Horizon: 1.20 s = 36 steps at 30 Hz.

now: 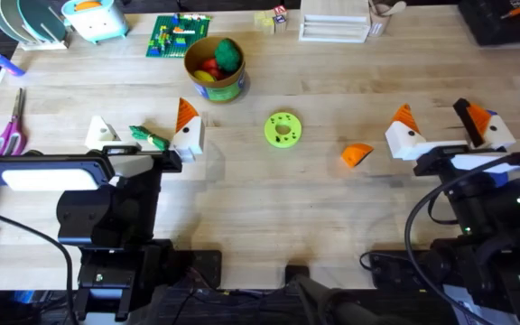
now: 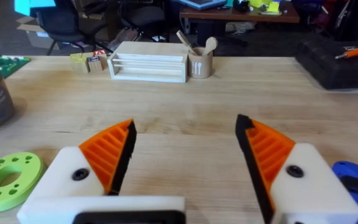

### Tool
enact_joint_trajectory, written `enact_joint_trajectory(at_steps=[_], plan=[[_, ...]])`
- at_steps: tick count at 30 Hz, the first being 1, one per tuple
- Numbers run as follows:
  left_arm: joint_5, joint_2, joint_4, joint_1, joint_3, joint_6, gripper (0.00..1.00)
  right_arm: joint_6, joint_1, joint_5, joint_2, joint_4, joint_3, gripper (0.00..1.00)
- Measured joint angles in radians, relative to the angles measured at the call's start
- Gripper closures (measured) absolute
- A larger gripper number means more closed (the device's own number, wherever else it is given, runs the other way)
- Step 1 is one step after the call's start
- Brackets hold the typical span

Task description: Pick up the gripper from the table and insert it into the empty holder that is missing its gripper. Then pick up a screw, insert it into the mounting hole, and use the screwdriver to tighten it. Finally, clean up the table by picking up the vegetable and placing it into the bucket.

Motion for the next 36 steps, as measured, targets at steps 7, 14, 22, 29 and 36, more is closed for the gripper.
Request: enact_joint_trajectory(at_steps=[7,14,22,29,36], plan=[[0.000,0.000,-0.001,0.000,0.000,-0.022,0.009,0.000,0.000,0.000,0.000,-0.001,0.000,0.012],[-0.024,0.011,-0.229,0.000,0.093,-0.177,0.009,0.000,0.000,0.012,0.000,0.018,0.000,0.012],[-0.117,0.287,-0.600,0.000,0.536,-0.233,0.008,0.000,0.000,-0.005,0.102,-0.210,0.162,0.011],[-0.142,0.739,-0.982,0.000,0.918,-0.237,0.008,-0.001,0.000,-0.012,0.308,-0.457,0.495,0.010],[-0.142,1.020,-1.062,0.000,1.041,-0.236,0.009,0.000,0.000,-0.012,0.457,-0.612,0.737,0.010]])
